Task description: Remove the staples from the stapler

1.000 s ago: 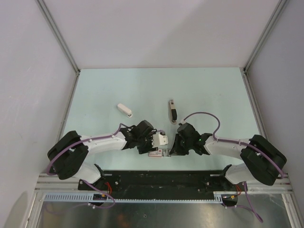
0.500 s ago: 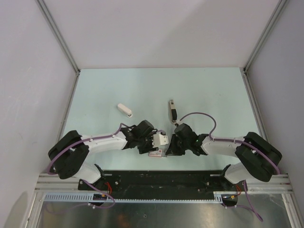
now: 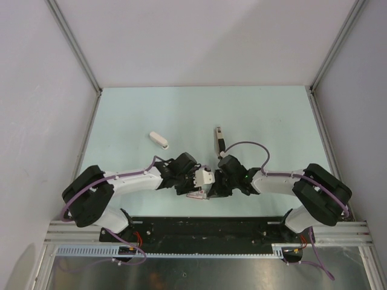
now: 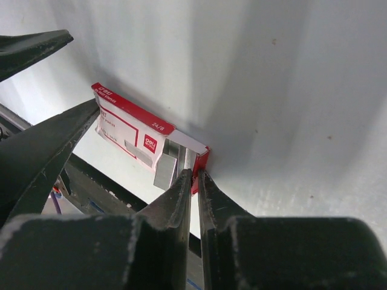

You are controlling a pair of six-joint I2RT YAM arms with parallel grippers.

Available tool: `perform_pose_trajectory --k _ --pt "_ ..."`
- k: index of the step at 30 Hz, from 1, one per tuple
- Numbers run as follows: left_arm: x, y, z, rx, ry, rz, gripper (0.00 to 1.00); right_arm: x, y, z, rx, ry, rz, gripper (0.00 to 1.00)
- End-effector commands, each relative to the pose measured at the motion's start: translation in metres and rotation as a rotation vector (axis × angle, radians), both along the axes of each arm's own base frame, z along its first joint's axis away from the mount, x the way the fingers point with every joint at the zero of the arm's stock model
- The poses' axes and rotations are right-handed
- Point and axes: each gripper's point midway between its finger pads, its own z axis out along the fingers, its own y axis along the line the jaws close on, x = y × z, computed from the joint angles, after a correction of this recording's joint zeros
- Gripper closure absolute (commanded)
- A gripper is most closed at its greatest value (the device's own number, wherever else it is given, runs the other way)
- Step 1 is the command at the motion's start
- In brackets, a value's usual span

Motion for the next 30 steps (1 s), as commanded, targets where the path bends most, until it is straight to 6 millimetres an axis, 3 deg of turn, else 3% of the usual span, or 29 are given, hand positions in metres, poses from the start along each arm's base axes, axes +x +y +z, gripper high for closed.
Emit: perform_pose_trajectory --k 1,7,13,26,30 --pt "-0.003 -0.017 0.003 -0.028 0.005 -0.034 0.46 0.014 0.032 0.02 0.08 -0.065 0.049 0.88" --pt "-0.005 -0.011 -0.004 0.0 -0.002 -0.039 0.46 0.017 0.032 0.021 0.059 -0.075 0.052 0.86" --pt "-0.005 -0.003 -0.003 0.005 -0.023 -0.025 0.47 0.014 0.02 0.025 0.008 -0.102 0.045 0.7" --pt "-0.008 -0.011 0.044 -0.147 -0.034 0.005 0.46 0.015 0.024 0.036 0.023 -0.136 0.046 0.64" --pt "-0.008 -0.008 0.049 -0.166 -0.031 0.013 0.44 0.011 0.017 0.035 -0.015 -0.133 0.053 0.56"
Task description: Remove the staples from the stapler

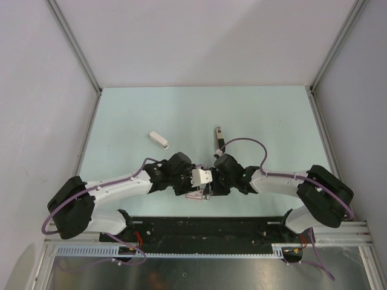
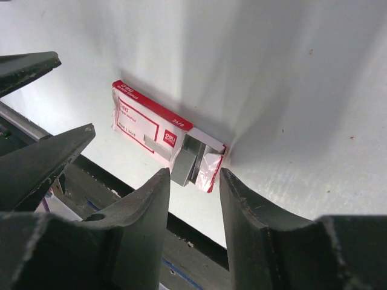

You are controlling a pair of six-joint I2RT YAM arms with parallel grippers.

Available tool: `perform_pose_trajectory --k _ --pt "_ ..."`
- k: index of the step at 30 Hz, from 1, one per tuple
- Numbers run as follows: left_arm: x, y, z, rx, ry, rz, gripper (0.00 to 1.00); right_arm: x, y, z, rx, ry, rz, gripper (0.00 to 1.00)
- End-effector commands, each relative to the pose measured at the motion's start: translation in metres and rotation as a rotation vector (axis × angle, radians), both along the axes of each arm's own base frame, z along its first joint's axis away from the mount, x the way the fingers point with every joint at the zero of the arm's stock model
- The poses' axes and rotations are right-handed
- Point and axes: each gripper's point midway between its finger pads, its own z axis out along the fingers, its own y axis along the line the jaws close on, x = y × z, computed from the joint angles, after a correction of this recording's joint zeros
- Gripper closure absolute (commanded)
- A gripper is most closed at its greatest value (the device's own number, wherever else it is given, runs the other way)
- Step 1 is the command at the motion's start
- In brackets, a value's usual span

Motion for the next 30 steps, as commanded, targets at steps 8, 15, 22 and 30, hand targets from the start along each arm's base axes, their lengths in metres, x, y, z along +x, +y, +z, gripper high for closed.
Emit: perform_pose_trajectory --k 8,15,22,30 --pt "0.016 0.008 0.029 -0.115 -0.002 0.101 0.37 0.016 0.003 0.046 -0.007 -0.159 0.009 0.35" --pt "0.055 -0.002 0.114 -0.308 -0.082 0.241 0.03 0.036 0.03 0.083 -0.088 -0.308 0.072 0.01" --pt "0.075 -0.01 0.167 -0.417 -0.112 0.353 0.0 0.052 0.059 0.124 -0.053 -0.404 0.11 0.01" --pt "0.102 0.012 0.2 -0.522 -0.099 0.527 0.0 0.055 0.075 0.139 -0.015 -0.446 0.133 0.01"
